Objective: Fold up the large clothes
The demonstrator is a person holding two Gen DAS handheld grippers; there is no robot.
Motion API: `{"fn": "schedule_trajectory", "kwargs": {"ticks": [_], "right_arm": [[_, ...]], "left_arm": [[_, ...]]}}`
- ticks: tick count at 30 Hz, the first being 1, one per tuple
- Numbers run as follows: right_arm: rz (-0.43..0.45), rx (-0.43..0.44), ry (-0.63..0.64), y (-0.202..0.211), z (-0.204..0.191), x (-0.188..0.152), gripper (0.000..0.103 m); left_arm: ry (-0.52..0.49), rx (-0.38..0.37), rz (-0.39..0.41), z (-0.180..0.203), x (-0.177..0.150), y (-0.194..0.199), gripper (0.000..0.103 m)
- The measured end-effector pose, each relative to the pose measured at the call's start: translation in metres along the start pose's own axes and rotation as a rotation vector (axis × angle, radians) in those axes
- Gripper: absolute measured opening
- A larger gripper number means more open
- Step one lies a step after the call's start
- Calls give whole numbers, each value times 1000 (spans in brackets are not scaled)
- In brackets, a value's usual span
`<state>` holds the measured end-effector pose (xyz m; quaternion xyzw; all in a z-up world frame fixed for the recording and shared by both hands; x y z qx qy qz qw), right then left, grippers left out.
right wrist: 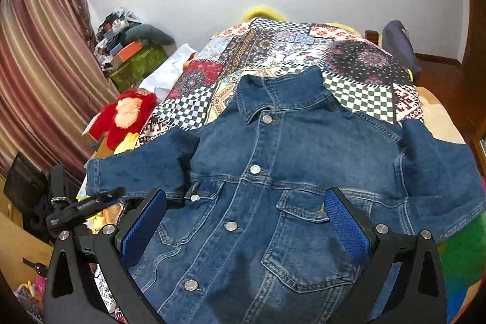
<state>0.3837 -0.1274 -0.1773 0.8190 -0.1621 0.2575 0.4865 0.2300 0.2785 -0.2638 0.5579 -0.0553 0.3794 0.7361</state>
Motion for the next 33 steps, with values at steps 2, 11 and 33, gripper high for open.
{"fn": "schedule_trajectory", "kwargs": {"ticks": [2, 11, 33], "right_arm": [[-2, 0, 8, -2, -4, 0, 103], [-14, -13, 14, -8, -9, 0, 103], [68, -9, -81, 28, 56, 14, 103]], "left_arm": [[42, 30, 1, -16, 1, -1, 67], [72, 144, 82, -60, 27, 13, 57], [-469, -53, 368, 225, 106, 74, 8]]}}
Point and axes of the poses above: each gripper's, at about its wrist camera, not at the fingertips, and y roughly against the way its jaws point, z to its right, x to its top, the point moved 6 cm from there along -y, roughly the way its jaws point, and after that the axes turned 8 degrees about -y, right-handed, at the moved point
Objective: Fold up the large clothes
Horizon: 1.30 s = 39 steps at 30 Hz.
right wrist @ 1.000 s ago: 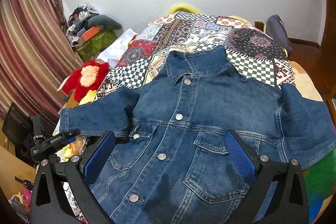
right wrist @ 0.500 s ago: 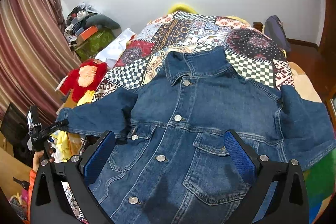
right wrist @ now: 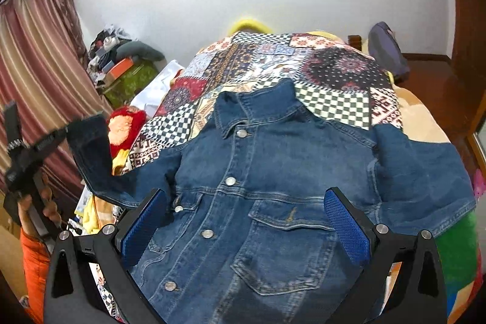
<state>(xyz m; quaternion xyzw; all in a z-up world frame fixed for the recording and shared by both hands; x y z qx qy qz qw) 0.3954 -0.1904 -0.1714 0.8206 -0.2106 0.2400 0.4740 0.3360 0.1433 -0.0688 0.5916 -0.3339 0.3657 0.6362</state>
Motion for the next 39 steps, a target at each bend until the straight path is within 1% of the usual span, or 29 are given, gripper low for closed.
{"fn": "schedule_trajectory", "kwargs": {"ticks": [4, 7, 8, 11, 13, 16, 18, 21, 22, 24, 25, 26, 28, 30, 33, 35, 38, 39], "right_arm": [[5, -4, -29, 9, 21, 2, 103], [18, -21, -44, 18, 37, 5, 103], [23, -29, -49, 21, 42, 6, 103], [34, -47, -64, 28, 57, 10, 103], [40, -57, -75, 33, 65, 12, 103], [49, -66, -93, 40, 76, 13, 103], [50, -70, -101, 43, 80, 13, 103], [44, -79, -104, 42, 84, 13, 103], [40, -79, -105, 41, 84, 13, 103], [23, -67, -111, 36, 84, 14, 103], [12, -54, -116, 32, 83, 15, 103], [2, -42, -119, 29, 81, 15, 103], [-33, -12, -127, 17, 76, 18, 103], [-65, 8, -126, 5, 71, 20, 103], [-138, 34, -117, -22, 62, 22, 103], [-194, 41, -124, -43, 59, 21, 103], [-296, 37, -148, -81, 61, 15, 103], [-321, 28, -156, -91, 64, 12, 103]], "left_arm": [[-69, -114, -1, 69, 21, -21, 7], [-107, -203, -22, 115, 24, -36, 7], [-127, -239, -38, 135, 22, -43, 7], [-154, -318, -93, 177, 7, -60, 7], [-177, -376, -165, 206, -12, -76, 7], [-196, -446, -267, 239, -38, -92, 7], [-211, -493, -335, 256, -57, -96, 7], [-225, -530, -377, 267, -73, -88, 8], [-229, -532, -382, 267, -75, -83, 10], [-226, -519, -372, 256, -74, -74, 20], [-221, -503, -356, 246, -71, -71, 33], [-211, -472, -330, 231, -67, -65, 48], [-196, -414, -294, 204, -63, -63, 59], [-189, -328, -278, 170, -62, -62, 61], [-161, -195, -301, 116, -71, -68, 66], [-121, -125, -337, 76, -84, -73, 66], [-70, -60, -395, 32, -107, -80, 66], [-49, -30, -425, 15, -120, -83, 66]]}}
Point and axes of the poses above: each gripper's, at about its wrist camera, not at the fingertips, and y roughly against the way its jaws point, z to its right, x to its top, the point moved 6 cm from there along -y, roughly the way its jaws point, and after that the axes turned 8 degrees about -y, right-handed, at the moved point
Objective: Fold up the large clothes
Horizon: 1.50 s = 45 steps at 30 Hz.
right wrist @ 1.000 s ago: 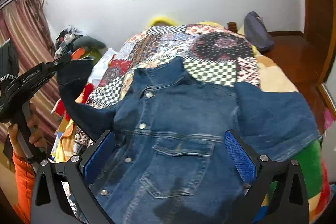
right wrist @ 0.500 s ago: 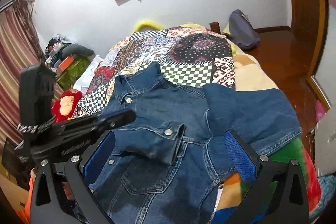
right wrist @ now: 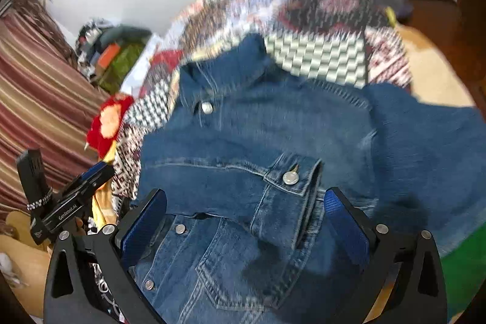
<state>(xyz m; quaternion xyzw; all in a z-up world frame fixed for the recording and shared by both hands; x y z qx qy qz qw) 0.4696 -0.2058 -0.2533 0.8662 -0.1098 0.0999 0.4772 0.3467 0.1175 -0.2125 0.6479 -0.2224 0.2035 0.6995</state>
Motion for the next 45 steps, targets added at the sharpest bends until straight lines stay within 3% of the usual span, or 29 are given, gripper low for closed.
{"fn": "schedule_trajectory", "kwargs": {"ticks": [8, 11, 14, 16, 19, 21, 28, 32, 37, 41, 45], "right_arm": [[-169, -141, -49, -81, 29, 3, 103], [-136, -162, -25, -89, 30, 4, 103], [-111, -164, 14, -93, 26, 3, 90], [-94, -181, 63, -92, 20, 2, 71], [-84, -155, 99, -90, 11, 5, 51], [-68, -128, 104, -83, 4, 10, 46], [92, -128, 227, -44, -31, 28, 46], [152, -201, 301, -29, -33, 30, 46], [102, -344, 346, -49, -6, 26, 50], [56, -483, 370, -64, 22, 21, 53], [29, -446, 314, -66, 42, 20, 71]], "left_arm": [[78, 44, -155, -51, -57, -49, 66], [87, 30, -199, -55, -70, -67, 67], [88, 34, -211, -56, -79, -81, 74], [87, 47, -205, -57, -79, -82, 77], [89, 45, -210, -57, -78, -80, 78], [88, 42, -206, -57, -74, -75, 78], [54, 25, -107, -42, -34, -48, 78], [13, 7, -83, -21, -15, -51, 83], [-18, -42, -162, 7, -21, -83, 83], [14, -60, -199, 10, -30, -101, 85], [35, -84, -205, 5, -31, -103, 90]]}}
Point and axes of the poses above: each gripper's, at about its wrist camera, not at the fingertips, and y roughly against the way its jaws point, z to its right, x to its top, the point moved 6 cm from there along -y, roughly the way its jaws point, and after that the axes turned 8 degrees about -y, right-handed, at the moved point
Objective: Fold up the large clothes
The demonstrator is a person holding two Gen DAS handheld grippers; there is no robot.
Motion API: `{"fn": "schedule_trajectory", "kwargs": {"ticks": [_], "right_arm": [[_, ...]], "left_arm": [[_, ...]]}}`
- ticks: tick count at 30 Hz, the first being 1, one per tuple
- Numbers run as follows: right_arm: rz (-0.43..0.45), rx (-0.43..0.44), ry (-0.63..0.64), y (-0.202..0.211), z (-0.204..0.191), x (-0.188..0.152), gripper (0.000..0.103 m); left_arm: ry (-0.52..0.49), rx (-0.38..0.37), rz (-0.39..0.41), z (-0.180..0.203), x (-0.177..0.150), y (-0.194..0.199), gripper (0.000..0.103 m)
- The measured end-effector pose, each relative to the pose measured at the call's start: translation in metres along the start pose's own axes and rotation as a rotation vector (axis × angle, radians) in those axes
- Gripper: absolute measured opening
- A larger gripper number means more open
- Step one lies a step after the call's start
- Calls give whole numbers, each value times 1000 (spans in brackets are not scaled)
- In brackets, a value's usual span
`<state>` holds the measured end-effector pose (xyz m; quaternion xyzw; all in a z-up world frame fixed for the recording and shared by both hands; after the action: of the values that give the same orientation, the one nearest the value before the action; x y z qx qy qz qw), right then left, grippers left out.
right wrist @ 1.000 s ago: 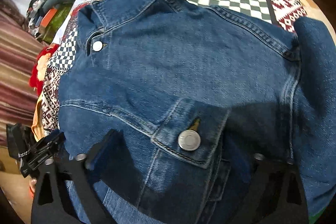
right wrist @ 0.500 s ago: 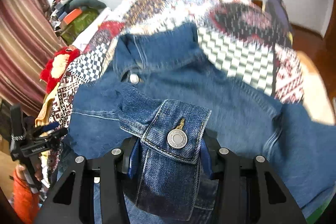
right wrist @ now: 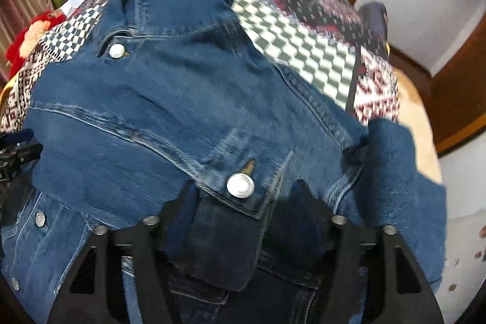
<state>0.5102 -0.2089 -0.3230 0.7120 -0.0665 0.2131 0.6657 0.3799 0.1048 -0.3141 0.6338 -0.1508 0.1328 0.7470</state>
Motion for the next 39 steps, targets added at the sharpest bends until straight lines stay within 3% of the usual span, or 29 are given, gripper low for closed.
{"fn": "schedule_trajectory", "kwargs": {"ticks": [5, 9, 13, 19, 23, 27, 32, 39], "right_arm": [[-17, 29, -40, 9, 4, 2, 72], [36, 138, -104, 39, -6, 9, 73], [11, 250, -139, 47, -26, 4, 82], [-90, 242, -105, 26, -44, -29, 82], [-65, 225, -60, 42, -39, -38, 82], [25, 236, -108, 80, -6, -36, 82], [156, 213, -244, 134, 62, -33, 82], [229, 155, -460, 165, 164, -55, 84]], "left_arm": [[-6, 24, 10, 1, -4, 3, 92], [14, 24, 8, -2, -10, 8, 92], [5, 41, 7, 0, -21, 20, 92], [-101, 76, 33, 22, -33, 49, 92], [-191, 92, 54, 46, -28, 69, 92], [-255, 91, 119, 81, -11, 93, 92], [-290, 38, 175, 124, 24, 99, 97], [-351, -17, 145, 183, 45, 76, 97]]}}
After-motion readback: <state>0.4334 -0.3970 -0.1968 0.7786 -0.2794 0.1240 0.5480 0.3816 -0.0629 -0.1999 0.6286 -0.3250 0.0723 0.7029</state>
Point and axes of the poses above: each gripper's, at about its wrist camera, not at the fingertips, and y roughly against the way its jaws point, z to its right, x to its top, the point moved 6 cm from there along -y, roughly the way its jaws point, and after that the axes turned 8 degrees about -y, right-handed, at the moved point
